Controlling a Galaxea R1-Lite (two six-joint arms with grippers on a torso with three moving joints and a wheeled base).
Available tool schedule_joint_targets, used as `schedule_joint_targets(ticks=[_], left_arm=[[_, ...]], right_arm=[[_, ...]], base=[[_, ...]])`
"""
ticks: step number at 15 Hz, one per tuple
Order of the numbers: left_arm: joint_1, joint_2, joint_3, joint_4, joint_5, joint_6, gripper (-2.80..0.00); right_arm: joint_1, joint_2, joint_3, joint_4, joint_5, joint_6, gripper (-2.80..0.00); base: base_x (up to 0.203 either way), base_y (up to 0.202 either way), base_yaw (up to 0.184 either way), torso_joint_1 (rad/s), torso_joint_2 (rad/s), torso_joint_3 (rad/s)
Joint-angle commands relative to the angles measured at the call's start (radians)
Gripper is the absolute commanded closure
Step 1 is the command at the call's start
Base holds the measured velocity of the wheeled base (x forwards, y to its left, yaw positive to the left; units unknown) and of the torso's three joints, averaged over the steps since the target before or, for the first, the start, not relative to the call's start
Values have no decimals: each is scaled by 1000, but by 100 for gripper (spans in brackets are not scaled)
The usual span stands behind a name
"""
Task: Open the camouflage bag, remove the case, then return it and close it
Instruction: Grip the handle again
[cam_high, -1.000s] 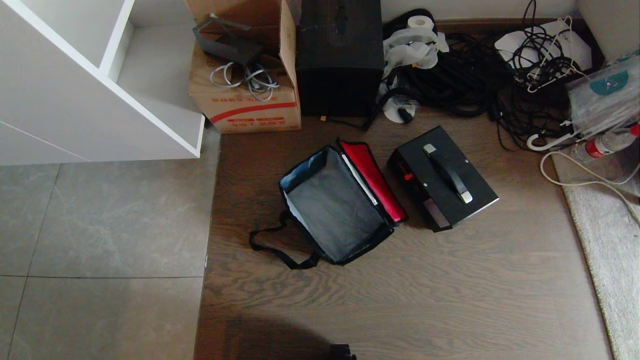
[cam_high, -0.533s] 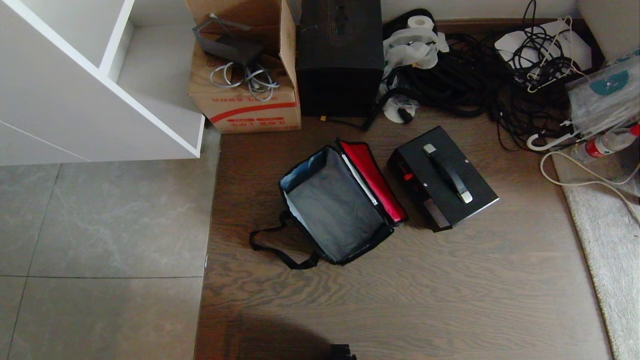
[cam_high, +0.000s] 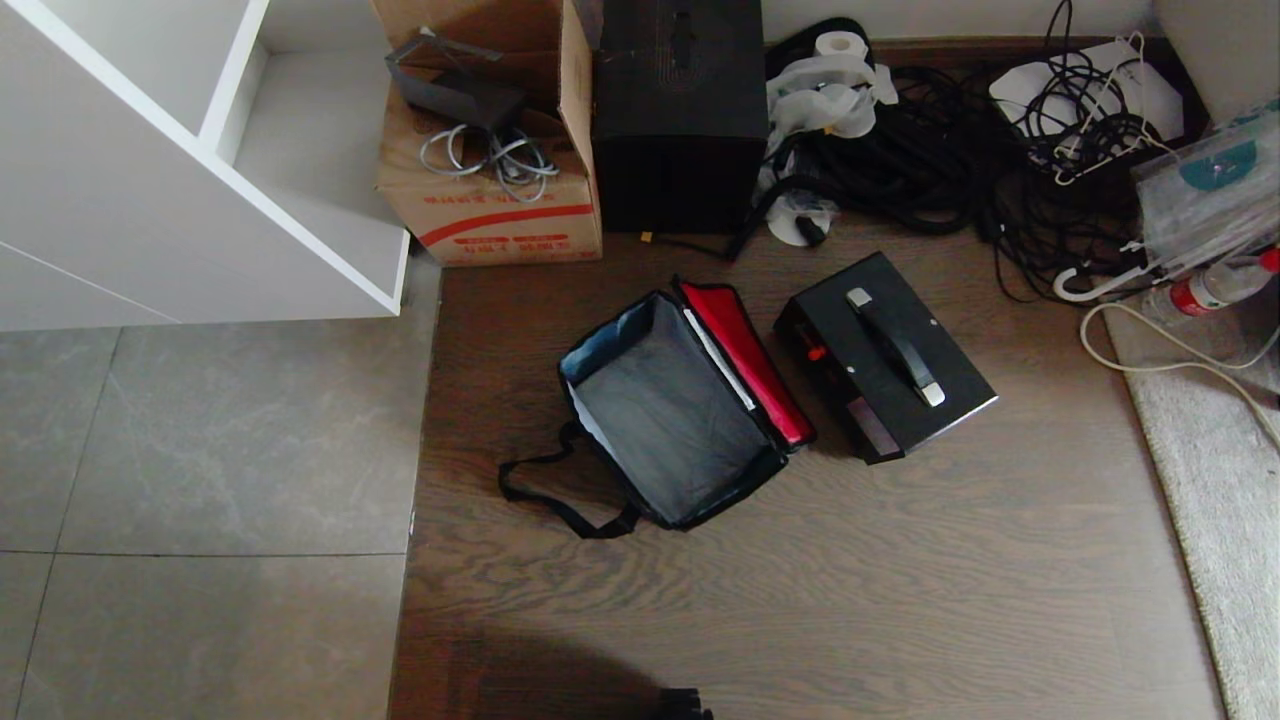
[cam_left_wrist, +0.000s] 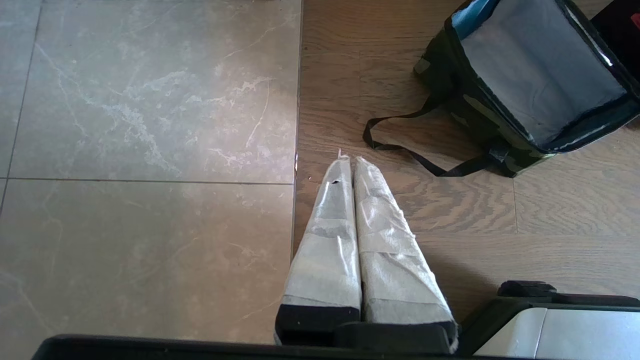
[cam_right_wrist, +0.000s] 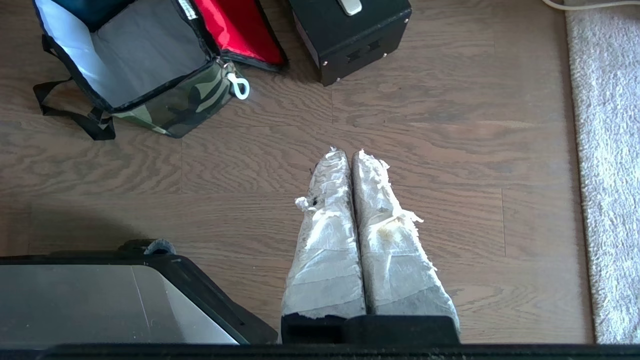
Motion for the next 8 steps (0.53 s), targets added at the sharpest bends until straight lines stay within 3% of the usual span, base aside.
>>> schedule_joint_targets(ticks=[1,8], left_arm=[[0,1,9,-1,0,0,0],[0,1,9,-1,0,0,0]], right_arm=[[0,0,0,1,1,-1,0],[0,0,0,1,1,-1,0]], base=[[0,0,0,0,0,0],[0,0,0,0,0,0]])
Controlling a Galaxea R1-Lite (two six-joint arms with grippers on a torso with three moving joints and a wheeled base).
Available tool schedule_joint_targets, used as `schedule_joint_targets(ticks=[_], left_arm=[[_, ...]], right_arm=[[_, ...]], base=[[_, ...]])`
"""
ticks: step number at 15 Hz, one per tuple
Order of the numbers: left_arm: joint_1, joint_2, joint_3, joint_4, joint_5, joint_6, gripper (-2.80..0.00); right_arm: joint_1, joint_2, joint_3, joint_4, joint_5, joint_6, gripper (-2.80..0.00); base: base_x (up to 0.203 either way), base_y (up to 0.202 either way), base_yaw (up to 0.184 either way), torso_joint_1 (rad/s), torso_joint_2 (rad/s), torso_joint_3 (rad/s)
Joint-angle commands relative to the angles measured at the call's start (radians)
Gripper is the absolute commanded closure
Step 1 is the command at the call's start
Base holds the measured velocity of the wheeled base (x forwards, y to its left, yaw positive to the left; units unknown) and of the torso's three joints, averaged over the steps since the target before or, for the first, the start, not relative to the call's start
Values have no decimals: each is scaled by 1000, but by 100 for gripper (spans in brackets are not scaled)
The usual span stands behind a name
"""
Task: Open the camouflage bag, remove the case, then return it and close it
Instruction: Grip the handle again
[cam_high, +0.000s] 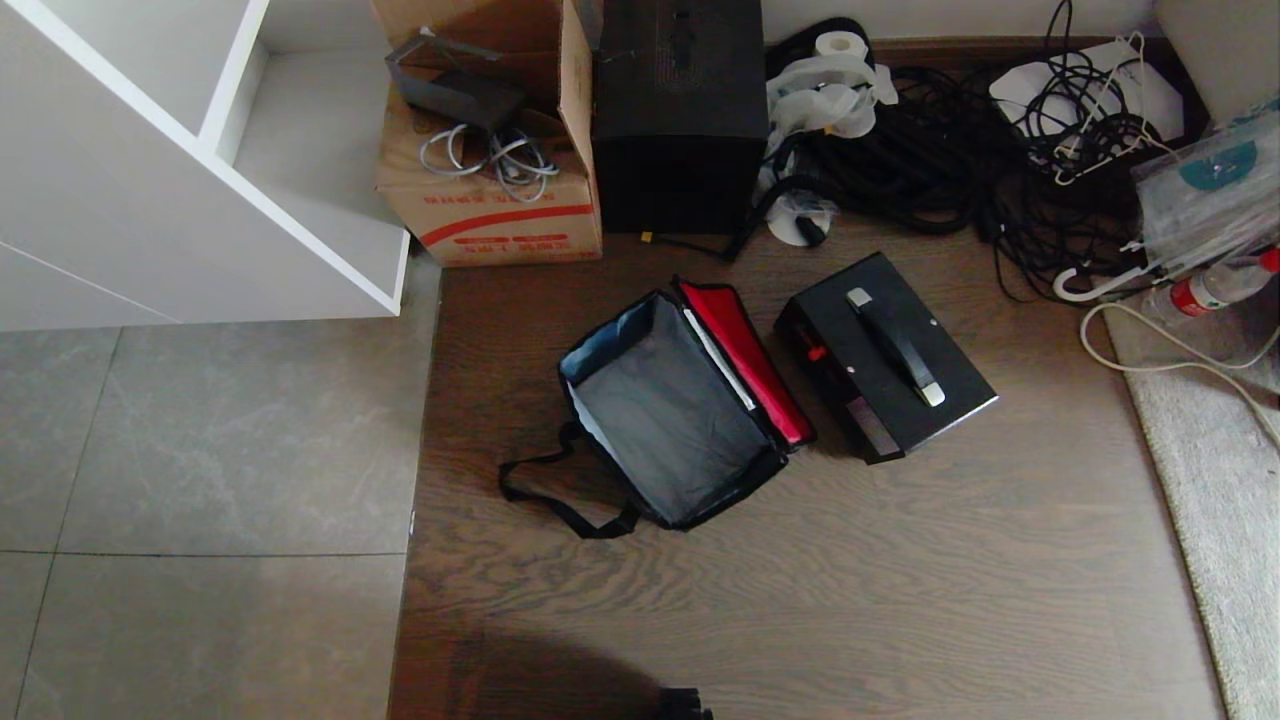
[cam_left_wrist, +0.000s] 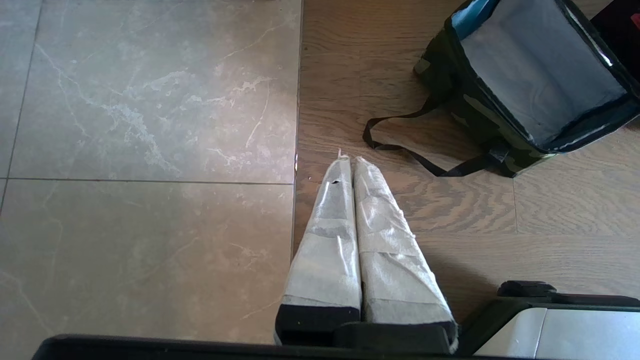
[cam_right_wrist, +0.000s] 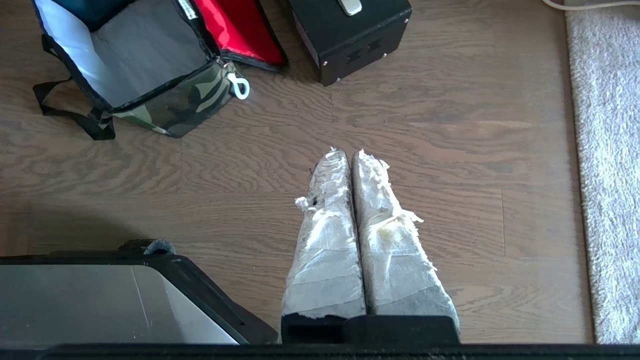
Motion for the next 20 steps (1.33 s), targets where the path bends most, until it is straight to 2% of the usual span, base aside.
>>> schedule_joint_targets(ticks=[1,20], left_arm=[[0,1,9,-1,0,0,0],[0,1,9,-1,0,0,0]], right_arm=[[0,0,0,0,1,0,0],[0,0,0,0,1,0,0]], base=[[0,0,0,0,0,0],[0,0,0,0,0,0]])
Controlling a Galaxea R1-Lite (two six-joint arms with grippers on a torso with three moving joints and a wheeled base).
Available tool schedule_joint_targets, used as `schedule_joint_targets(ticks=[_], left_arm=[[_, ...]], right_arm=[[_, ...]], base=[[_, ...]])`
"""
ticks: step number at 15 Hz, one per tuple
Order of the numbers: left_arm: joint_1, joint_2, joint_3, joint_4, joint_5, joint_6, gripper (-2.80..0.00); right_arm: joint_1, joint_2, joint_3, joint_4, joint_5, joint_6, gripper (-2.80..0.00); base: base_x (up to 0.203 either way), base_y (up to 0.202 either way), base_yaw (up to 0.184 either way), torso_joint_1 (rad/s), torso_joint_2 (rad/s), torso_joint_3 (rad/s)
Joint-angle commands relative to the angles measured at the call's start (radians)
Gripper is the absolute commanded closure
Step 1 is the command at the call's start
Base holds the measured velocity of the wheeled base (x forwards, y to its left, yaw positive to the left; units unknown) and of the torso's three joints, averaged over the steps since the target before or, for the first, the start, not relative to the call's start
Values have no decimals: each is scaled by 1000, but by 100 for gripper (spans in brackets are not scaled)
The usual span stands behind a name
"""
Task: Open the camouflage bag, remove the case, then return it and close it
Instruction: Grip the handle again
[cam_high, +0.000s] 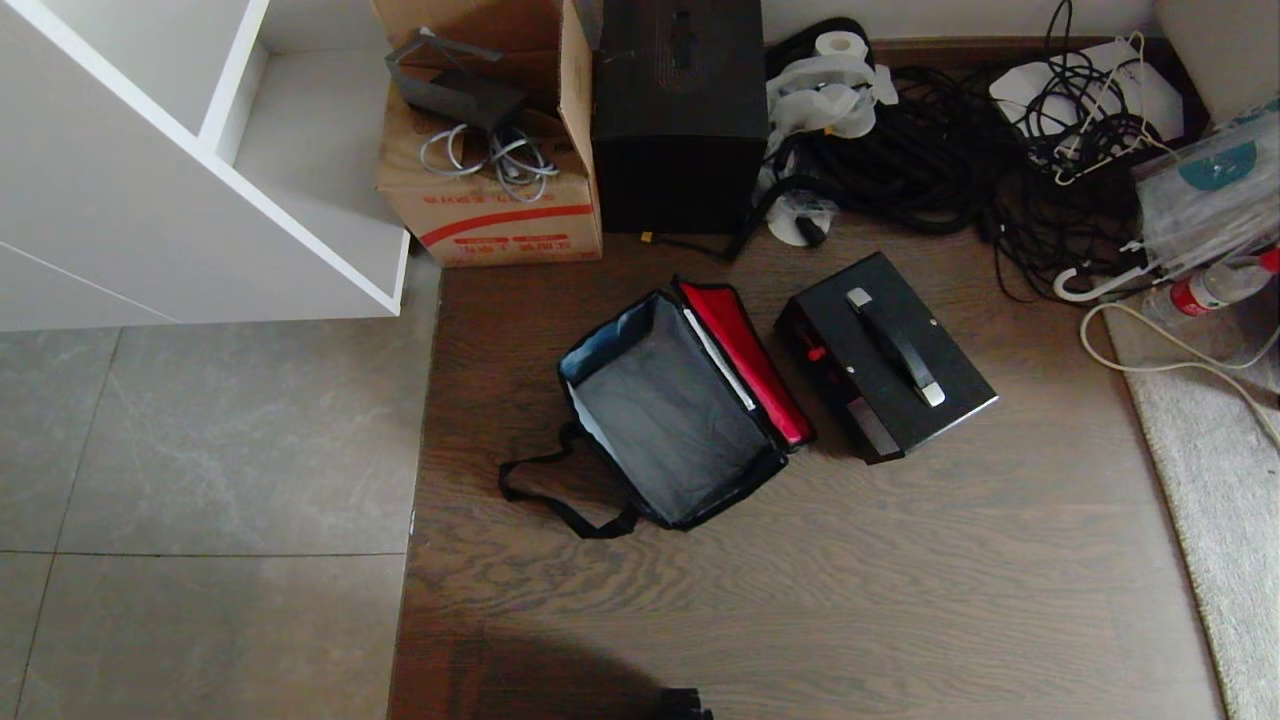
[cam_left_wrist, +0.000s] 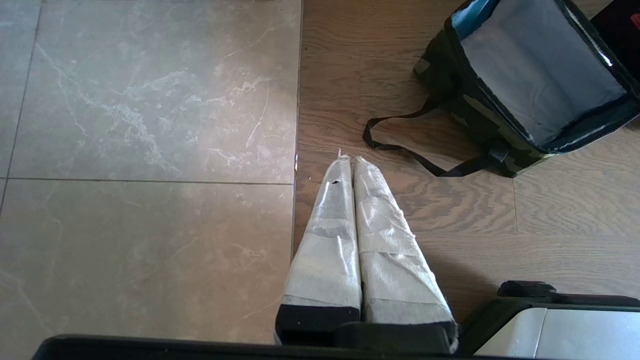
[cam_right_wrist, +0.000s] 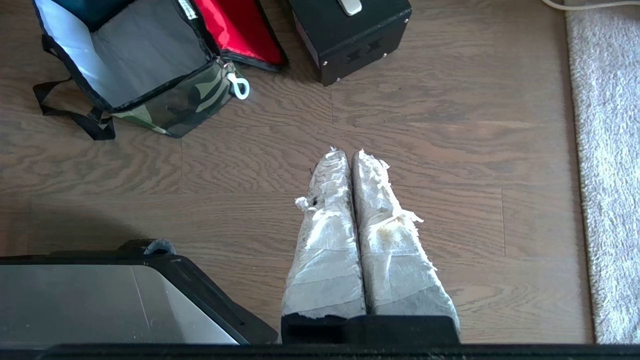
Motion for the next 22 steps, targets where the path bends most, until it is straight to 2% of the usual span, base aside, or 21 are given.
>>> schedule_joint_targets(ticks=[1,22], left_arm=[[0,1,9,-1,0,0,0],[0,1,9,-1,0,0,0]], right_arm=[[0,2,0,0,1,0,0],[0,2,0,0,1,0,0]], base=[[0,0,0,0,0,0],[0,0,0,0,0,0]])
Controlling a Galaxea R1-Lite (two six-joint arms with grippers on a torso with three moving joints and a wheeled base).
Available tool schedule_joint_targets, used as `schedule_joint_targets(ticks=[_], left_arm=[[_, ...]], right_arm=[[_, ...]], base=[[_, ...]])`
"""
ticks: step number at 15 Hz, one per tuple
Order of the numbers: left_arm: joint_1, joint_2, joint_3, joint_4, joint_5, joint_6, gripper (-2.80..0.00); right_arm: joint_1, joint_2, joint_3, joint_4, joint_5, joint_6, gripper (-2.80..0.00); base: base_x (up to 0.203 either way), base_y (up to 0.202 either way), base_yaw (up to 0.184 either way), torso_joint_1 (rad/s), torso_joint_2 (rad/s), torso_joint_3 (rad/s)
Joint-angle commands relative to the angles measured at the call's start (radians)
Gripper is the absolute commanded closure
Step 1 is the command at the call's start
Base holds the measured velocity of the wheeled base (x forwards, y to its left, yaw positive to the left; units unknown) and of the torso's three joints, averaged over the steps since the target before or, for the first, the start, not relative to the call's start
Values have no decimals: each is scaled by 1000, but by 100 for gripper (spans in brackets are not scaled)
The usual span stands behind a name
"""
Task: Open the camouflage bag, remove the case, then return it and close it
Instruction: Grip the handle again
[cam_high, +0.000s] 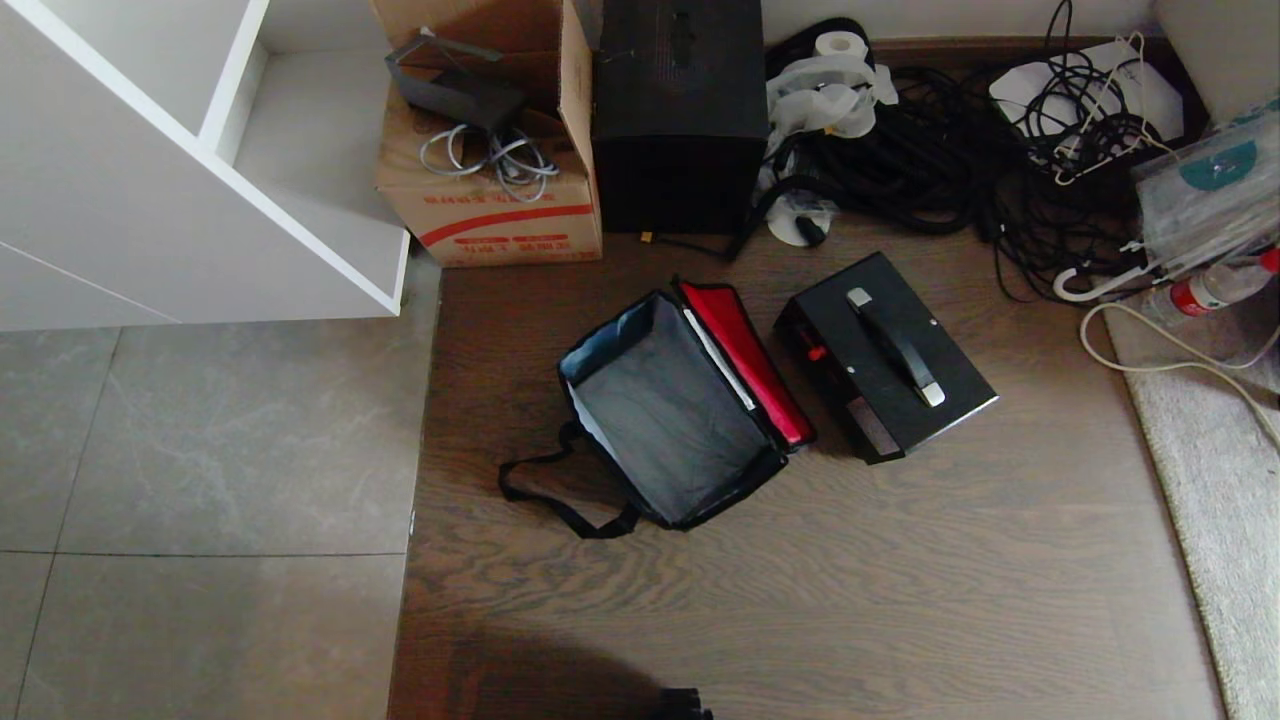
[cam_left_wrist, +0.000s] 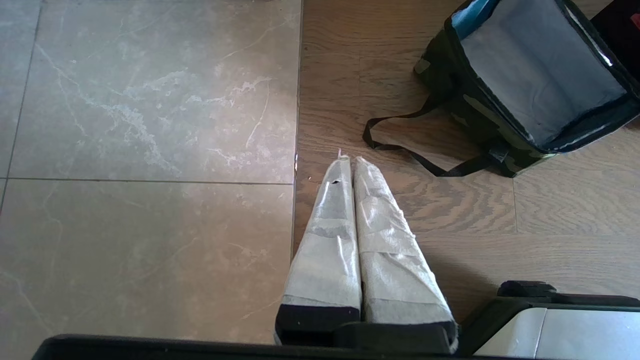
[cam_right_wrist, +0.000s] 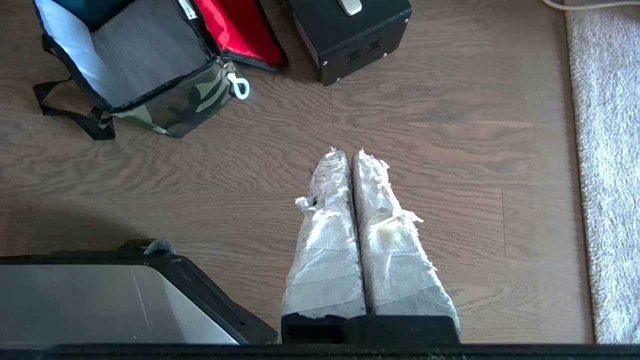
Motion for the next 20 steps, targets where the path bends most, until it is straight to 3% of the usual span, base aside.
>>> schedule_joint_targets(ticks=[1,20], left_arm=[[0,1,9,-1,0,1,0],[0,1,9,-1,0,1,0]], right_arm=[[0,2,0,0,0,0,0],[0,2,0,0,0,0,0]], base=[[0,0,0,0,0,0],[0,0,0,0,0,0]])
